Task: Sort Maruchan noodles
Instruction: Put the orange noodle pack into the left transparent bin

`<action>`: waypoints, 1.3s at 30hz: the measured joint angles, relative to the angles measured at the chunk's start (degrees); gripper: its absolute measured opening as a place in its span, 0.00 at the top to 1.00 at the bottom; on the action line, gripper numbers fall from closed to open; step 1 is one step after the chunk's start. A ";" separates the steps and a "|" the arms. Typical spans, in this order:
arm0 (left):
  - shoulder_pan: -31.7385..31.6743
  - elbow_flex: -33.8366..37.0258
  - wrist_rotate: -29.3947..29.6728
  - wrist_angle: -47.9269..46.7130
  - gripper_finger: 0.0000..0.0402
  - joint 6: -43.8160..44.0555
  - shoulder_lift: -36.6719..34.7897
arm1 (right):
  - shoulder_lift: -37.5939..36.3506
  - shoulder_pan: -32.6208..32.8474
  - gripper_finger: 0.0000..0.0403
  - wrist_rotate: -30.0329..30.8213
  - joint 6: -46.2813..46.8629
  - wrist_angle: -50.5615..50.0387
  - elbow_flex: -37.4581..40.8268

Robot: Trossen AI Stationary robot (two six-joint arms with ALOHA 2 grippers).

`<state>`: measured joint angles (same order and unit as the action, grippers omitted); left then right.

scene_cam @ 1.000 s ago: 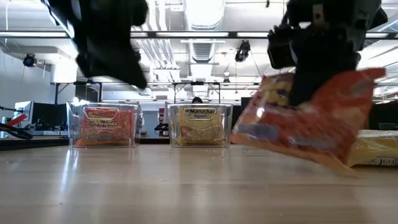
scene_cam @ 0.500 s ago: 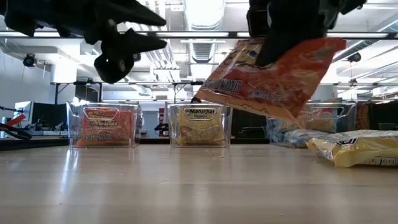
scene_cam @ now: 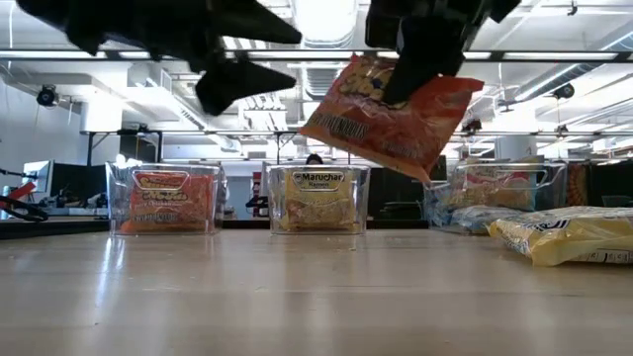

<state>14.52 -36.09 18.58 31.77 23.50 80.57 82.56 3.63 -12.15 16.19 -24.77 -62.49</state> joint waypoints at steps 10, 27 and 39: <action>-5.49 -7.36 -3.01 -14.67 0.26 -10.24 -0.02 | 0.94 -4.62 0.66 0.25 -12.51 -8.60 -6.54; -15.30 -10.46 -23.34 -23.85 0.26 -13.98 -0.06 | 17.71 -6.68 0.66 0.62 -24.59 -23.33 -23.78; -16.15 -8.16 -25.35 -18.35 0.26 -14.26 -0.06 | 21.22 -6.67 0.66 0.59 -29.46 -24.24 -30.18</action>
<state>-1.63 -44.25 -6.76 13.41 9.24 80.51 103.79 -3.05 -11.55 -13.27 -49.01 -92.67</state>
